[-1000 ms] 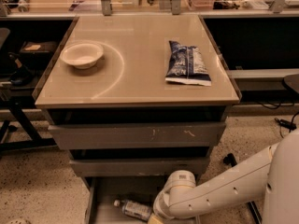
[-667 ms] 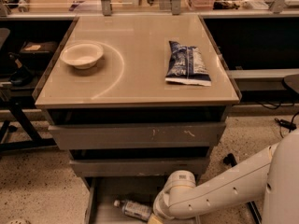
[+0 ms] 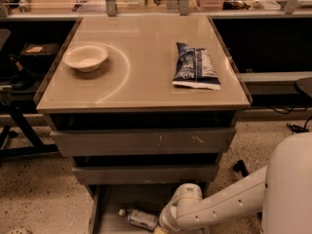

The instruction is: Pick blue plastic bottle from bottom drawer and place on counter

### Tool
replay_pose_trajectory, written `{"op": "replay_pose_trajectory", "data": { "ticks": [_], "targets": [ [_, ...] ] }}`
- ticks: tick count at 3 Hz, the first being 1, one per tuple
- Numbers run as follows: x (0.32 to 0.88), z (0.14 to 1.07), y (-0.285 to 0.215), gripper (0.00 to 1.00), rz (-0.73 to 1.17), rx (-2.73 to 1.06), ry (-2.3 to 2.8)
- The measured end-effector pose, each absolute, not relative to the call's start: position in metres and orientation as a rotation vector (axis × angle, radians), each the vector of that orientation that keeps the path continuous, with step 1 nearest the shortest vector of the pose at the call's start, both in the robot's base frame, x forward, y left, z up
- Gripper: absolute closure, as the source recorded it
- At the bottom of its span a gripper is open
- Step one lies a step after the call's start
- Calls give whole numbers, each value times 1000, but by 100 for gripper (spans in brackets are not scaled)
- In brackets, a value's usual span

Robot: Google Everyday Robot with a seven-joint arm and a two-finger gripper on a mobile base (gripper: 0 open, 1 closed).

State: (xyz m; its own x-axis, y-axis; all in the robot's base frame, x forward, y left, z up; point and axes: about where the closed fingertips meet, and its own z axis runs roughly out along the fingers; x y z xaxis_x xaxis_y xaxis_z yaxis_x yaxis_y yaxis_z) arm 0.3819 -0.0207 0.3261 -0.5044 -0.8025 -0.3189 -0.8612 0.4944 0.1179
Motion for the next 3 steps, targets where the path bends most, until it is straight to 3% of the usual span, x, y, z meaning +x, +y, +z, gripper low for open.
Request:
{"op": "replay_pose_trajectory", "data": {
  "ticks": [3],
  "targets": [
    [381,217,7,0,506,-1379,2540]
  ]
}}
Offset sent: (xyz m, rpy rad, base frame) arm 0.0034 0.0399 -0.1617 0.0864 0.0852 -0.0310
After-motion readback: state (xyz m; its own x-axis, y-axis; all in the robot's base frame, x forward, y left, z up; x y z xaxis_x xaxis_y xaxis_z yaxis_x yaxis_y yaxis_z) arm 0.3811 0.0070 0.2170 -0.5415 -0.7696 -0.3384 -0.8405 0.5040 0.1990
